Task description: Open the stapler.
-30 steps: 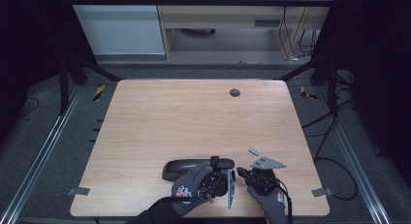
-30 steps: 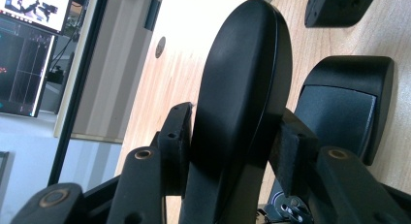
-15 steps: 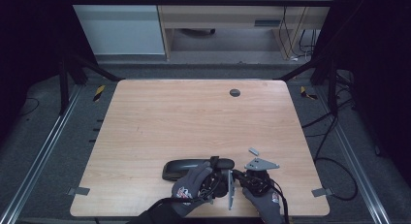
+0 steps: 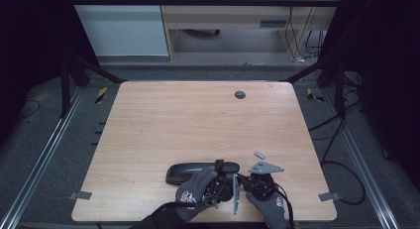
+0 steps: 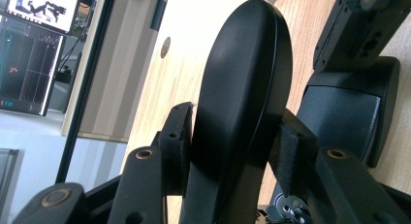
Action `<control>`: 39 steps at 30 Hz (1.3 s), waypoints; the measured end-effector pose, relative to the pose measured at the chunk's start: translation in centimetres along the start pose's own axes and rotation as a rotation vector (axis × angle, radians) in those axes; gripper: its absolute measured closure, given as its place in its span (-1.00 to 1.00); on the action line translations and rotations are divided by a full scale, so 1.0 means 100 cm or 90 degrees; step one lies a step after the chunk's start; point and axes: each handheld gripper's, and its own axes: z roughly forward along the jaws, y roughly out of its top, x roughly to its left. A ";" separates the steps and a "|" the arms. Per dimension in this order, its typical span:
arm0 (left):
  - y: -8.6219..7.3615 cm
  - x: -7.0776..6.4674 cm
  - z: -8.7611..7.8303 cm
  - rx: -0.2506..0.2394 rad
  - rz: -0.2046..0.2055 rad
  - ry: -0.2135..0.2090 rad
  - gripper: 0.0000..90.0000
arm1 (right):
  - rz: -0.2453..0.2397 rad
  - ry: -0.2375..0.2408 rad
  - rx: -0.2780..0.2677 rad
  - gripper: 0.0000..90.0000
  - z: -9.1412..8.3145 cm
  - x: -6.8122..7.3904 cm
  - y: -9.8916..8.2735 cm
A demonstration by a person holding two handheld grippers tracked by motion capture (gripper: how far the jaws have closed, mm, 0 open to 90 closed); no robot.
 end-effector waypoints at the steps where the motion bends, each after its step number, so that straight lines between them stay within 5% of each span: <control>1: 0.000 0.000 0.000 0.001 0.000 0.001 0.22 | 0.002 0.000 0.003 1.00 0.001 0.001 0.000; 39: 0.000 -0.001 0.000 0.002 -0.004 0.005 0.23 | -0.003 0.018 -0.002 1.00 0.009 0.005 0.000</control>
